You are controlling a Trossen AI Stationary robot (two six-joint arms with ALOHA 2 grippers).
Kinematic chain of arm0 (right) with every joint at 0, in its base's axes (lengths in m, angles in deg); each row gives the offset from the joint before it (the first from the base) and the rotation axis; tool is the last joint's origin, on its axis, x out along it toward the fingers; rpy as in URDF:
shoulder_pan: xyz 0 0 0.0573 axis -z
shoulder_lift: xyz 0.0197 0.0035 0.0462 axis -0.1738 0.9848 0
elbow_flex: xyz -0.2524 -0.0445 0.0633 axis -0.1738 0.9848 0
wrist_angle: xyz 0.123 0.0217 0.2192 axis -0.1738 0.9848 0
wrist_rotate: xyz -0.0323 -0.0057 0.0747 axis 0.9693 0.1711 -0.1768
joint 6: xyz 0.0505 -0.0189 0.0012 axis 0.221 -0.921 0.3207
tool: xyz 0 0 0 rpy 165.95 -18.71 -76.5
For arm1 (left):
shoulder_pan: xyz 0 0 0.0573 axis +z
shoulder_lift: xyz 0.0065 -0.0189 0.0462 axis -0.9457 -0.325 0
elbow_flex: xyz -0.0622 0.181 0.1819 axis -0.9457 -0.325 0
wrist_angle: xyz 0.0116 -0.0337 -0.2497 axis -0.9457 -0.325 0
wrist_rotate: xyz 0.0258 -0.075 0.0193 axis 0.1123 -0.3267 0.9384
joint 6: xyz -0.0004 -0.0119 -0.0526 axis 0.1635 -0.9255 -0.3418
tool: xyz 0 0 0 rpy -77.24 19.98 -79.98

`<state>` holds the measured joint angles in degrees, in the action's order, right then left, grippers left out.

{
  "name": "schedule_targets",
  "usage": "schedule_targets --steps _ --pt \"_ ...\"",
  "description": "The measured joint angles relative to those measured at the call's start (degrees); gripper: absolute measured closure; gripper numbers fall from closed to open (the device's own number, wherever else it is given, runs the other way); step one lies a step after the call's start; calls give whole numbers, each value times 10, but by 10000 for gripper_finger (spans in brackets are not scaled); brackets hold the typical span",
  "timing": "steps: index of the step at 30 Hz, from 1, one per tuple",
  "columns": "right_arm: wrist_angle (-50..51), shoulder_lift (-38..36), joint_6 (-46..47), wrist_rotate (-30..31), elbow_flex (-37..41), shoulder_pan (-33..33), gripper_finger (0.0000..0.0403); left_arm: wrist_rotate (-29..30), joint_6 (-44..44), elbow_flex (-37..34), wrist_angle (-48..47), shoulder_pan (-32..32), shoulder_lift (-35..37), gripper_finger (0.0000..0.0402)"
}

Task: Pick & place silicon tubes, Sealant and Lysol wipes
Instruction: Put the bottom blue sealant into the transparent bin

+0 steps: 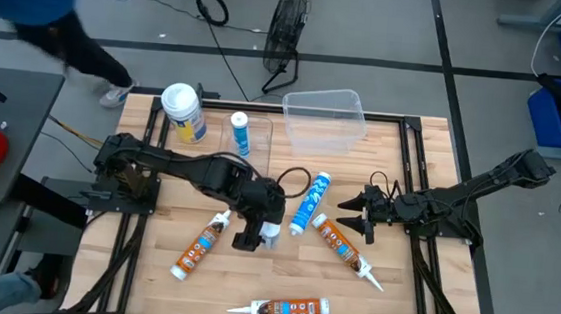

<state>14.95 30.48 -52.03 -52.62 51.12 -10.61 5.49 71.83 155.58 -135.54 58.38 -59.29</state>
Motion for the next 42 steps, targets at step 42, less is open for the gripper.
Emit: schedule_targets --steps 42 --pt "3 0 4 0 0 0 130 2 37 0 10 -6 -39 161"
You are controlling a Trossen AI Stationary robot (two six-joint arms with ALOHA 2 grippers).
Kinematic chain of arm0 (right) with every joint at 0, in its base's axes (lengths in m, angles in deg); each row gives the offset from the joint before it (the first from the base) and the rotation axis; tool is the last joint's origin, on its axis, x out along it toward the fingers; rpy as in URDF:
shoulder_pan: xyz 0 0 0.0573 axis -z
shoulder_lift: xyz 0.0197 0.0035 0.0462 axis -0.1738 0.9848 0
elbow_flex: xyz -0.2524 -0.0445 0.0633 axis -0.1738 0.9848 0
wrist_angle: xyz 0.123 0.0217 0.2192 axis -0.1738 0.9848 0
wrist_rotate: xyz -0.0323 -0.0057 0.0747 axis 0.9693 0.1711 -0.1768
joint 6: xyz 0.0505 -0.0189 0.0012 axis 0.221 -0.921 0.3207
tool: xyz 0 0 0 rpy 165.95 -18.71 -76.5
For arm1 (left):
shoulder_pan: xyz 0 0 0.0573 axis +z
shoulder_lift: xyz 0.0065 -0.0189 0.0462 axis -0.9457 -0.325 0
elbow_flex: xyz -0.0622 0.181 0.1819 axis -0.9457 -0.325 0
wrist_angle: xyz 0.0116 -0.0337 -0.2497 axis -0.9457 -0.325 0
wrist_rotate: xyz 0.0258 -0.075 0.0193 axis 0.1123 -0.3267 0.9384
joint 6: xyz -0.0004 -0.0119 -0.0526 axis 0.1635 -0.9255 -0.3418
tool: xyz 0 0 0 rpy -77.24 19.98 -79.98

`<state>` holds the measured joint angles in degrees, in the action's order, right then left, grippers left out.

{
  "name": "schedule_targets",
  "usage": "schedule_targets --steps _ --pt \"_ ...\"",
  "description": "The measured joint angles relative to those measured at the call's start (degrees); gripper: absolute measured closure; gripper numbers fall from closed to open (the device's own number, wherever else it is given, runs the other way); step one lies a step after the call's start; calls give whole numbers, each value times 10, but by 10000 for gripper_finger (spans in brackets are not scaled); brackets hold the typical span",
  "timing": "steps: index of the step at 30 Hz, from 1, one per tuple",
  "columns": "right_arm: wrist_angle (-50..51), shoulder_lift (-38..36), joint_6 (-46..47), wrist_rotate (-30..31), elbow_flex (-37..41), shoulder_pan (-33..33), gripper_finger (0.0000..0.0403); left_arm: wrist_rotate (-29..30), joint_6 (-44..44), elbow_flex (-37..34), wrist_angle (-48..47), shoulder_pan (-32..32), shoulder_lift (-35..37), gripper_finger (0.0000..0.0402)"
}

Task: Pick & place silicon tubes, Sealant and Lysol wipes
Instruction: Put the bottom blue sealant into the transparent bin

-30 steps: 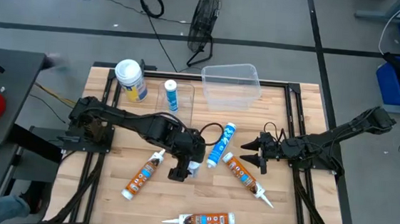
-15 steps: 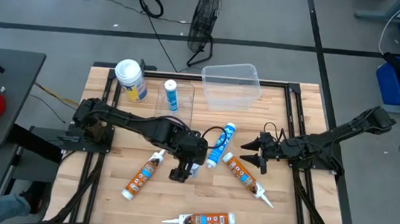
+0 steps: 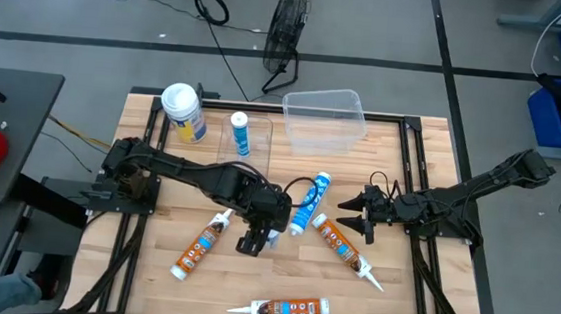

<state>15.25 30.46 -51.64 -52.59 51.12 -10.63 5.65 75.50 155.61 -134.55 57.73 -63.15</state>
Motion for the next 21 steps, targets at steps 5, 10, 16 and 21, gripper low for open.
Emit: schedule_targets --steps 5,10,16,21 --pt "0 0 -3 0 0 0 130 1 0 0 0 0 1 175" --pt "0 0 1 0 0 0 130 0 0 0 0 0 1 170" --pt "0 0 1 0 0 0 130 0 0 0 0 0 1 174" --pt "0 0 5 0 0 0 130 -1 8 0 -3 0 3 173"
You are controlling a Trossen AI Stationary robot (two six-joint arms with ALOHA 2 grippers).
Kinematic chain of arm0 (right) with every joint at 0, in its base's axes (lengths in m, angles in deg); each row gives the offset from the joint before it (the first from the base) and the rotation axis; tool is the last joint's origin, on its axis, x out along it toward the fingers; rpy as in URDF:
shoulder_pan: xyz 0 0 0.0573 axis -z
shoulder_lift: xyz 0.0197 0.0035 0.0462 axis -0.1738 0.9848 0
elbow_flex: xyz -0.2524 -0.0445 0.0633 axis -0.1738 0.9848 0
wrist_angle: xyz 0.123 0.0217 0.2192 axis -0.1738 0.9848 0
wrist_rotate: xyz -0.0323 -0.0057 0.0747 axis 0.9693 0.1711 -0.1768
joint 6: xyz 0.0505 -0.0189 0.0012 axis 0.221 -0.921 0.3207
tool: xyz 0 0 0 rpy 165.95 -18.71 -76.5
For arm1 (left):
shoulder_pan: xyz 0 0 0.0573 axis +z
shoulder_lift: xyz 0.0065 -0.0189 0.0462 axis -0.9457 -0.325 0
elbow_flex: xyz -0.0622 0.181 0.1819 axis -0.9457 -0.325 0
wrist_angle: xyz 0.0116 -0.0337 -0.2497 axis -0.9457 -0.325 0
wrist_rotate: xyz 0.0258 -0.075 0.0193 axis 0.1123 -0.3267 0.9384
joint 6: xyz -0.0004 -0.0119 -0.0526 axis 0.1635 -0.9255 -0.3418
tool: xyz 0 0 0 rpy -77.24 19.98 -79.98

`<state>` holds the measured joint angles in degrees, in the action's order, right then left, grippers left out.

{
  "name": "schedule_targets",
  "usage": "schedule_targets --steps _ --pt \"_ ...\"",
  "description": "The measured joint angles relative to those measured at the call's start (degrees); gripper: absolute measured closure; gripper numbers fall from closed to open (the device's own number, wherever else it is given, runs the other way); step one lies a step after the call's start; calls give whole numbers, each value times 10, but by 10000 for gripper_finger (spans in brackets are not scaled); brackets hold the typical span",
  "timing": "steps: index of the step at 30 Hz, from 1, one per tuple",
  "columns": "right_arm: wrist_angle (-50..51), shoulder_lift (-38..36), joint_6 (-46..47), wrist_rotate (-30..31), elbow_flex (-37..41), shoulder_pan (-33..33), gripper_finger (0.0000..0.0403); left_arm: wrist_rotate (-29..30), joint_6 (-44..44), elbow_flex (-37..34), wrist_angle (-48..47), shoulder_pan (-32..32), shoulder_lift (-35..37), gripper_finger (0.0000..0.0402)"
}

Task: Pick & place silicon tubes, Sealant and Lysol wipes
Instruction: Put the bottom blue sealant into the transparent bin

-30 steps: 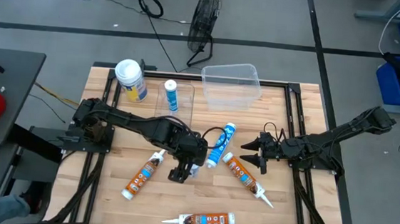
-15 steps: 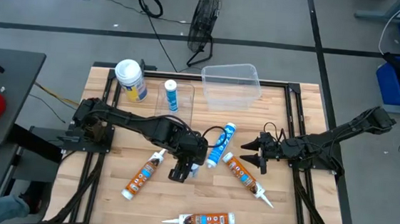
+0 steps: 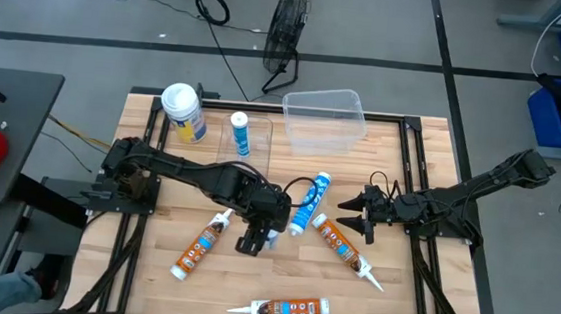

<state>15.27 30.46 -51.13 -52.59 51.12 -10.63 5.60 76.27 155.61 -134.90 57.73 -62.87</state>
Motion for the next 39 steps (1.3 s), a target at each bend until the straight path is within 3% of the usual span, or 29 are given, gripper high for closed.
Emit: schedule_targets --steps 27,39 --pt "1 0 15 0 0 0 130 17 -55 0 -65 20 168 172" --pt "1 0 30 0 0 0 130 58 -35 0 -104 104 234 171"
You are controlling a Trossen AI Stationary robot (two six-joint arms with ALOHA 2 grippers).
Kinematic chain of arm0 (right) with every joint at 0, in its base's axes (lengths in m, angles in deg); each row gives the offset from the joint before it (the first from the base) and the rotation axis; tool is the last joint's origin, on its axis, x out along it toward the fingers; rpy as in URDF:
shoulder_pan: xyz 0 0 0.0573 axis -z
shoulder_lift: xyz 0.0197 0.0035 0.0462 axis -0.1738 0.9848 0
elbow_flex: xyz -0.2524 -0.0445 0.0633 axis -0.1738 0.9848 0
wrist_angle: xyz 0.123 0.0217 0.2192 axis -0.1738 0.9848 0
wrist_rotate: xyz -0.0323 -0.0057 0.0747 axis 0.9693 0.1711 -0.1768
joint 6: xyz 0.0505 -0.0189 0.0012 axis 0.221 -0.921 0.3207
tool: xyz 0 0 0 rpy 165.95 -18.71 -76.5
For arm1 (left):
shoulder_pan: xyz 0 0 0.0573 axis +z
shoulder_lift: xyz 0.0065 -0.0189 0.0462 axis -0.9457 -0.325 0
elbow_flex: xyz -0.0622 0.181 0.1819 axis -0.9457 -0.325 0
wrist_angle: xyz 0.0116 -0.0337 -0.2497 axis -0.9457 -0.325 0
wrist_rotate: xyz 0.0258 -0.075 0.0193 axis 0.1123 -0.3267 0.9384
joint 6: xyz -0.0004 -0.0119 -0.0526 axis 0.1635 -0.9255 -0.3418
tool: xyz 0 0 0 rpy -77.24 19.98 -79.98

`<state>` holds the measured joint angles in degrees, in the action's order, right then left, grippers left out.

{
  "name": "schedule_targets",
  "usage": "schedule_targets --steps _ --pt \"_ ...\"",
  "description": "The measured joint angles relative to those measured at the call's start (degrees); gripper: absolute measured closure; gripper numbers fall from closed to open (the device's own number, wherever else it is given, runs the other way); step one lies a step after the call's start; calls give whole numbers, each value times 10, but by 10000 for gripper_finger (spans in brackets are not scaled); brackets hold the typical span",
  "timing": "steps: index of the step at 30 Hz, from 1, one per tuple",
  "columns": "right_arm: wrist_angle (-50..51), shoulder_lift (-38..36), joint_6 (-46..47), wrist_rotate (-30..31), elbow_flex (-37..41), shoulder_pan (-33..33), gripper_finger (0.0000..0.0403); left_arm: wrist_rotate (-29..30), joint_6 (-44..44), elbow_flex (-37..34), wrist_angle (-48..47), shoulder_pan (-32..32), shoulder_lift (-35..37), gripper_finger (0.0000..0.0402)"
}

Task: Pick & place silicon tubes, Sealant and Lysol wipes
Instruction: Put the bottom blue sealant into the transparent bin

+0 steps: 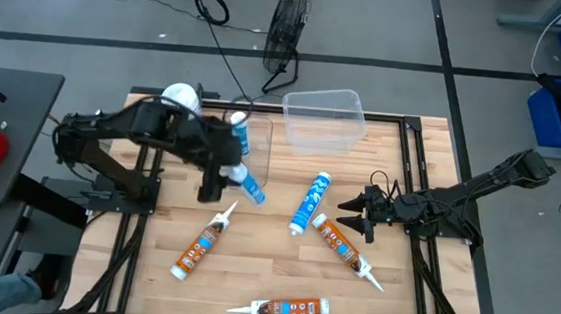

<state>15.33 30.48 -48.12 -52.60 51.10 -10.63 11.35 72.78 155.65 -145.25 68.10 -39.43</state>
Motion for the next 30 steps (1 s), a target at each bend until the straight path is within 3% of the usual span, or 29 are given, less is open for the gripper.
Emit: schedule_targets --steps 15,30 --pt "0 0 11 0 0 0 130 7 62 0 -22 142 5 171" --pt "0 0 14 0 0 0 130 -27 85 0 -57 211 -4 170"
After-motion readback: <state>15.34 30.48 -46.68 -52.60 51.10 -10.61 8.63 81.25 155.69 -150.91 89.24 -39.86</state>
